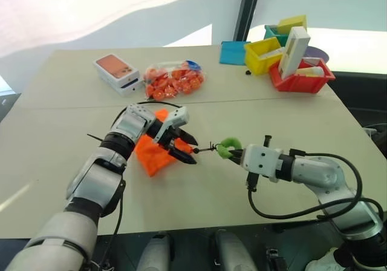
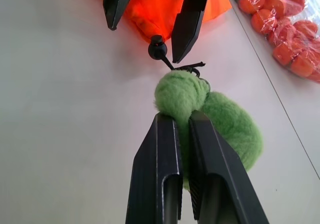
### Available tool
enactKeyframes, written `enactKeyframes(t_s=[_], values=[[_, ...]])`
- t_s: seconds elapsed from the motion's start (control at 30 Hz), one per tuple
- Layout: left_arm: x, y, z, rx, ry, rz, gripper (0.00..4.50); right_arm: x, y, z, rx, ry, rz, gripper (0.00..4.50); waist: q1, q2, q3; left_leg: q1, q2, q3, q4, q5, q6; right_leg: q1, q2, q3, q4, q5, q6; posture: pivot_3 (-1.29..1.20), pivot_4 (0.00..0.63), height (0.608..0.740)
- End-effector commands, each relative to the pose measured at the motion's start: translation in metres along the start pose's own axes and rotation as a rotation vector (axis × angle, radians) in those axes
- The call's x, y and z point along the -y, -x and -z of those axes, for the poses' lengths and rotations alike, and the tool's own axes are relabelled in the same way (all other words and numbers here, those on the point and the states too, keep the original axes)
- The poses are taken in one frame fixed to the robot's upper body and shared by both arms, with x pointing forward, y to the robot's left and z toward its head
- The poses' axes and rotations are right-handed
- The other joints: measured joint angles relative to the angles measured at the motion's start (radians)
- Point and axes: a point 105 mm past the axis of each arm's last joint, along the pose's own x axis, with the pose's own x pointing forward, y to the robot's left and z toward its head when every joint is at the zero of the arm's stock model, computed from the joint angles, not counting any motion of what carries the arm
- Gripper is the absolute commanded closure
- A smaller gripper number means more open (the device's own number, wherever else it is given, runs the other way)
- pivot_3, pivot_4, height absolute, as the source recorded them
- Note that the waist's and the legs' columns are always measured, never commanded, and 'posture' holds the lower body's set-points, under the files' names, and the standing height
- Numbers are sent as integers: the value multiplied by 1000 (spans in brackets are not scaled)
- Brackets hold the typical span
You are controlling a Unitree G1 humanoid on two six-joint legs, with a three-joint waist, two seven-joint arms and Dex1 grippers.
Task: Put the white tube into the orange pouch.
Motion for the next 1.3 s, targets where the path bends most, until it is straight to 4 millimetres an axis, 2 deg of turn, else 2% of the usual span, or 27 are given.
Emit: enactKeyframes(t_s=[0.03, 0.07, 0.17, 0.37, 0.4, 0.63, 0.77, 0.83, 1.0, 1.2, 1.3], values=[[0, 0, -7, 18, -3, 15, 11, 2, 3, -10, 24, 47, 11, 4500, 0, 0, 0, 0, 0, 0, 0, 0, 0, 0, 0, 0, 0, 0, 0, 0, 150, 740], [0, -1, -7, 19, -1, 17, 11, 2, 3, -10, 23, 48, 11, 4500, 0, 0, 0, 0, 0, 0, 0, 0, 0, 0, 0, 0, 0, 0, 0, 0, 150, 740], [-1, -1, -4, 0, -6, 18, 782, 2, 3, -10, 22, 51, 11, 4500, 0, 0, 0, 0, 0, 0, 0, 0, 0, 0, 0, 0, 0, 0, 0, 0, 150, 740], [-2, 1, -2, -7, -5, 12, 3930, 3, 2, -10, 23, 57, 10, 4500, -1, 0, 0, 0, 0, 0, 0, 0, 0, 0, 0, 0, 0, 0, 0, 0, 150, 740], [-2, 2, -2, -7, -5, 10, 4325, 3, 2, -10, 23, 58, 10, 4500, -1, 0, 0, 0, 0, 0, 0, 0, 0, 0, 0, 0, 0, 0, 0, 0, 150, 740], [-5, 8, 1, 7, -13, -20, 4326, 6, 1, -10, 21, 70, 17, 4500, -2, 0, 0, 0, 0, 0, 0, 0, 0, 0, 0, 0, 0, 0, 0, 0, 150, 740], [-4, 14, 10, -29, -58, -39, 4326, 15, 3, -3, -7, 82, 65, 4500, -3, 0, 0, 0, 0, 0, 0, 0, 0, 0, 0, 0, 0, 0, 0, 0, 150, 740], [-3, 19, 18, -77, -88, -51, 4326, 20, 5, 2, -34, 93, 88, 4500, -3, 0, 0, 0, 0, 0, 0, 0, 0, 0, 0, 0, 0, 0, 0, 0, 150, 740], [-3, 36, 33, -161, -139, -101, 4326, 38, 10, 31, -168, 131, 163, 4500, 0, 0, 0, 0, 0, 0, 0, 0, 0, 0, 0, 0, 0, 0, 0, 0, 150, 740], [-3, 47, 33, -137, -149, -150, 4326, 48, 12, 47, -236, 156, 212, 4500, -1, 0, 0, 0, 0, 0, 0, 0, 0, 0, 0, 0, 0, 0, 0, 0, 150, 740], [-2, 53, 40, -155, -158, -177, 4326, 52, 14, 54, -276, 181, 227, 4500, -4, 0, 0, 0, 0, 0, 0, 0, 0, 0, 0, 0, 0, 0, 0, 0, 150, 740]])
